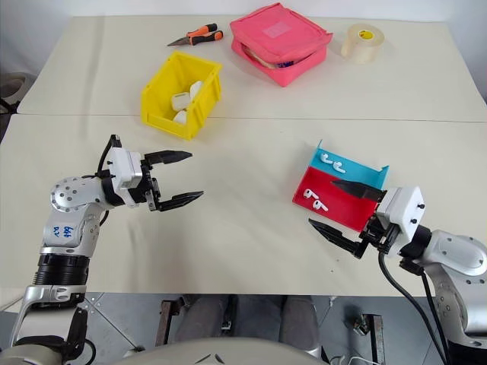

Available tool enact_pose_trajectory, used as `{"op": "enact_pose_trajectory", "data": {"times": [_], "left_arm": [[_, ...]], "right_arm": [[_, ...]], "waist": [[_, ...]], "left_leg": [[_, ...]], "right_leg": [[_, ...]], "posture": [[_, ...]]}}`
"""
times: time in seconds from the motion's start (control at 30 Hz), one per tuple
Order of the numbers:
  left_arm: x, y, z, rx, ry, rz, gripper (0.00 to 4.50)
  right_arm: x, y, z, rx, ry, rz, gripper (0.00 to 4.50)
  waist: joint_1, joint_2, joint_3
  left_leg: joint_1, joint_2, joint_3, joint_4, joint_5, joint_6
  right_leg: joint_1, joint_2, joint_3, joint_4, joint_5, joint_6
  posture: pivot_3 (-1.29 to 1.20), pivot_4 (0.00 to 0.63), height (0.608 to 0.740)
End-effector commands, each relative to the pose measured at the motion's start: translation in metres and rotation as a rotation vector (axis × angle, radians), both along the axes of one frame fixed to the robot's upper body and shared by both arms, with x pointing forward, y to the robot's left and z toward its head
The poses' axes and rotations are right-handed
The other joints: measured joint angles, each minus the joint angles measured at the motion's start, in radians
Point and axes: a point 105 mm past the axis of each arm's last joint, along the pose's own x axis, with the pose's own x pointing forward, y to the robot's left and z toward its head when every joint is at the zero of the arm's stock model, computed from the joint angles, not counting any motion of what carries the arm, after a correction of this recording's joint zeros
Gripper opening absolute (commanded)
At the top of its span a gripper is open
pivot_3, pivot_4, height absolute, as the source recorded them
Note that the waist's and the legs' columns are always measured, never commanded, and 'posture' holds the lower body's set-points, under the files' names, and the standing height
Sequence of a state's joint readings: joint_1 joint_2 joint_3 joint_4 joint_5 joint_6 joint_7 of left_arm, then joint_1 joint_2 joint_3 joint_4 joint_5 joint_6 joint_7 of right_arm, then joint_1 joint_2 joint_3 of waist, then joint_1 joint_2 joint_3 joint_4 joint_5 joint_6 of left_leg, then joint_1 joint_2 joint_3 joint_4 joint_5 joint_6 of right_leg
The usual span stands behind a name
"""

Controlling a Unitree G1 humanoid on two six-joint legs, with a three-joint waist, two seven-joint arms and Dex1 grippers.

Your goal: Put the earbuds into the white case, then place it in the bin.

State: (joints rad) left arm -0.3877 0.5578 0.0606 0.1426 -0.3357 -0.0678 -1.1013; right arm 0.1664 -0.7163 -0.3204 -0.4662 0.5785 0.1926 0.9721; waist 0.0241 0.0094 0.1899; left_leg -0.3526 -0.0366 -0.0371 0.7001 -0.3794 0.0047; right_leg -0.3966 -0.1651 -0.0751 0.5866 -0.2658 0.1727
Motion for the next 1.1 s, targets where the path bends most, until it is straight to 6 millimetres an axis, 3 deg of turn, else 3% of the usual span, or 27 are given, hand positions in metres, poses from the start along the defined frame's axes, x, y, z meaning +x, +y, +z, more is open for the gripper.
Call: {"op": "enact_pose_trajectory", "data": {"times": [0.03,0.43,0.6,0.8,1.0,1.1], "left_arm": [[0.001,0.009,0.008,0.007,-0.059,0.037,4.47],[-0.003,0.007,0.016,-0.024,-0.043,0.032,4.47],[0.002,0.017,0.021,-0.045,-0.061,0.155,4.47],[-0.01,0.067,0.013,-0.123,-0.056,0.515,4.47],[-0.045,0.114,-0.007,-0.241,0.075,0.912,4.47],[-0.065,0.128,-0.013,-0.264,0.107,1.069,4.47]], "right_arm": [[-0.001,0.001,0.008,-0.003,-0.04,0.019,4.5],[0.0,0.002,0.007,-0.009,-0.031,0.038,4.5],[0.003,0.01,0.012,0.019,-0.063,0.086,4.5],[0.006,0.049,0.023,0.1,-0.094,0.236,4.5],[0.007,0.074,0.032,0.136,-0.164,0.351,4.5],[0.005,0.083,0.036,0.13,-0.209,0.4,4.5]], "waist": [[0.0,0.0,0.0],[0.0,0.0,0.0],[-0.002,0.0,0.0],[-0.022,0.0,0.0],[-0.018,0.0,0.0],[-0.012,0.0,0.0]], "left_leg": [[0.0,0.0,0.0,0.0,0.0,0.0],[0.0,0.0,0.0,0.0,0.0,0.0],[0.0,0.0,0.0,0.0,0.0,0.0],[0.001,0.001,-0.006,-0.001,0.0,0.0],[0.0,0.001,-0.01,-0.001,0.0,0.0],[0.001,0.001,-0.01,-0.001,-0.001,-0.001]], "right_leg": [[0.0,0.0,0.0,0.0,0.0,0.0],[0.0,0.0,0.0,0.0,0.0,0.0],[0.0,0.0,0.0,0.0,0.0,0.0],[0.0,0.0,0.0,0.0,0.0,0.0],[0.0,0.0,0.001,0.0,0.0,0.0],[-0.001,0.0,0.001,-0.001,0.0,-0.001]], "posture": [[0.0,0.15,0.74],[0.0,0.15,0.74],[0.0,0.15,0.74],[0.0,0.15,0.74],[0.0,0.15,0.74],[0.0,0.15,0.74]]}}
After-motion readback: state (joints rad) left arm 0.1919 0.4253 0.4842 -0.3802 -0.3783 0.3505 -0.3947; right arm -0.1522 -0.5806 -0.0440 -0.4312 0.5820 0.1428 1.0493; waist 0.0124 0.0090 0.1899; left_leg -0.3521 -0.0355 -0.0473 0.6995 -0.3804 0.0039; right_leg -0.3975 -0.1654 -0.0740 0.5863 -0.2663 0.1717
